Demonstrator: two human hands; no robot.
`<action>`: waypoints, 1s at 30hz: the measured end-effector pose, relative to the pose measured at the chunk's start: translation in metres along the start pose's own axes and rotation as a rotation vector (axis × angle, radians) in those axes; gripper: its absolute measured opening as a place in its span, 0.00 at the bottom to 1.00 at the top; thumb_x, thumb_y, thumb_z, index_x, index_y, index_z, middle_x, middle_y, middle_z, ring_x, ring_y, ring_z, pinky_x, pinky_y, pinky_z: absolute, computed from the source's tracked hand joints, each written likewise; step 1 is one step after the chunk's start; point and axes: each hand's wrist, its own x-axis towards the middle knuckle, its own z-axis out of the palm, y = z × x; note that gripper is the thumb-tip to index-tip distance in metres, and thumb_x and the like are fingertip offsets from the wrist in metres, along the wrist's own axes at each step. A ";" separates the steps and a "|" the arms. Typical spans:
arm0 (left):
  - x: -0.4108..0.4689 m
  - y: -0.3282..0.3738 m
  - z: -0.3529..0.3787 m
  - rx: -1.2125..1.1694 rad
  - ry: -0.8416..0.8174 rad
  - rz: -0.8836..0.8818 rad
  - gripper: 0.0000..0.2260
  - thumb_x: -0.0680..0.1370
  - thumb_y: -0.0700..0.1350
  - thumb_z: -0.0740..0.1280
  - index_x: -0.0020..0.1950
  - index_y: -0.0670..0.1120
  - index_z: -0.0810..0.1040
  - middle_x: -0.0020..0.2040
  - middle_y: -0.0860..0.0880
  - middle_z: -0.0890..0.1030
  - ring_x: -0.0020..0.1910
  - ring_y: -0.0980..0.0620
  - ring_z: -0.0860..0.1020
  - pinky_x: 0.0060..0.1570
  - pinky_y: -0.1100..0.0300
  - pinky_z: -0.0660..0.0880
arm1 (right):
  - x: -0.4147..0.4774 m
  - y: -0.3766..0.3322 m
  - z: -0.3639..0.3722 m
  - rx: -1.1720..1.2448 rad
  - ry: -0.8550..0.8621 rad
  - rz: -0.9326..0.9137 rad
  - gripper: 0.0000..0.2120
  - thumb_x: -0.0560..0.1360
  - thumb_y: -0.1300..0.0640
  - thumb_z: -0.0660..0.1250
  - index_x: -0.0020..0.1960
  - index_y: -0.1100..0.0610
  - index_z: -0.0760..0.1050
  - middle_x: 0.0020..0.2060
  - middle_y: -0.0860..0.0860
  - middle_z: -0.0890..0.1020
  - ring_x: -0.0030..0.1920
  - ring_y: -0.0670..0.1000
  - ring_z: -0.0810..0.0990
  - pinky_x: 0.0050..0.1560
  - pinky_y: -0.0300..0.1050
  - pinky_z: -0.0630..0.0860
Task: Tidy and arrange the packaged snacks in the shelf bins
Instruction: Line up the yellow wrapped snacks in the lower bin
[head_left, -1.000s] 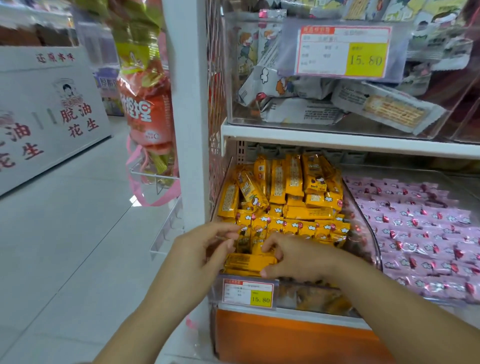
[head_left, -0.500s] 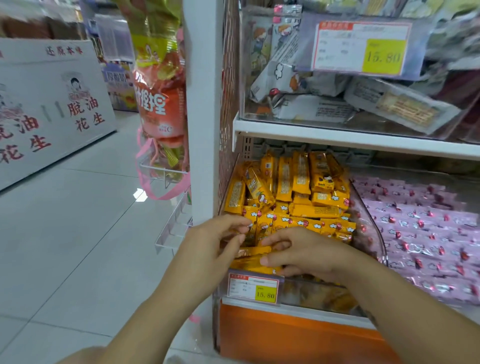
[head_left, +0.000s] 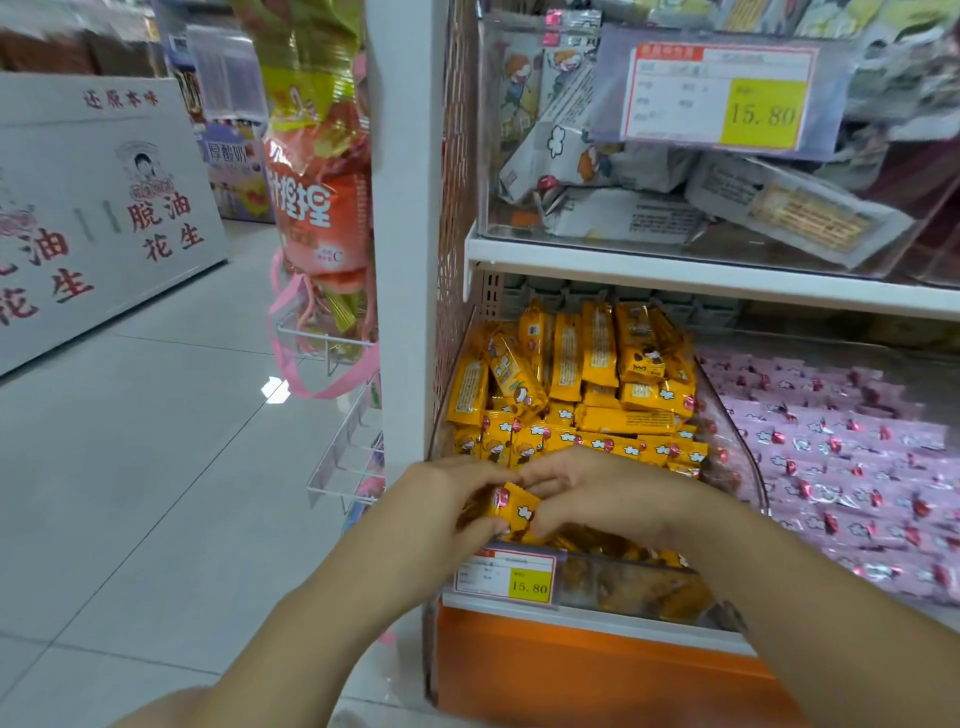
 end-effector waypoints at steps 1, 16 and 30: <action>0.000 -0.001 -0.002 -0.001 0.023 0.003 0.18 0.75 0.45 0.71 0.64 0.55 0.77 0.54 0.57 0.79 0.50 0.63 0.75 0.50 0.74 0.69 | 0.001 0.002 -0.001 0.022 -0.009 0.002 0.19 0.72 0.70 0.65 0.61 0.58 0.76 0.54 0.52 0.81 0.55 0.48 0.79 0.55 0.41 0.74; -0.008 0.001 -0.021 -0.147 0.537 0.153 0.16 0.73 0.55 0.66 0.59 0.55 0.78 0.47 0.62 0.79 0.46 0.61 0.77 0.44 0.73 0.72 | 0.006 0.003 0.007 -0.208 0.029 0.000 0.09 0.77 0.55 0.67 0.53 0.44 0.72 0.42 0.48 0.77 0.40 0.47 0.75 0.42 0.44 0.71; -0.005 0.006 -0.022 -0.238 0.760 0.165 0.12 0.72 0.49 0.71 0.52 0.62 0.75 0.40 0.59 0.78 0.37 0.59 0.77 0.38 0.73 0.70 | -0.026 -0.025 -0.005 -0.054 0.529 -0.265 0.14 0.80 0.60 0.58 0.54 0.41 0.73 0.38 0.47 0.77 0.29 0.42 0.78 0.35 0.35 0.75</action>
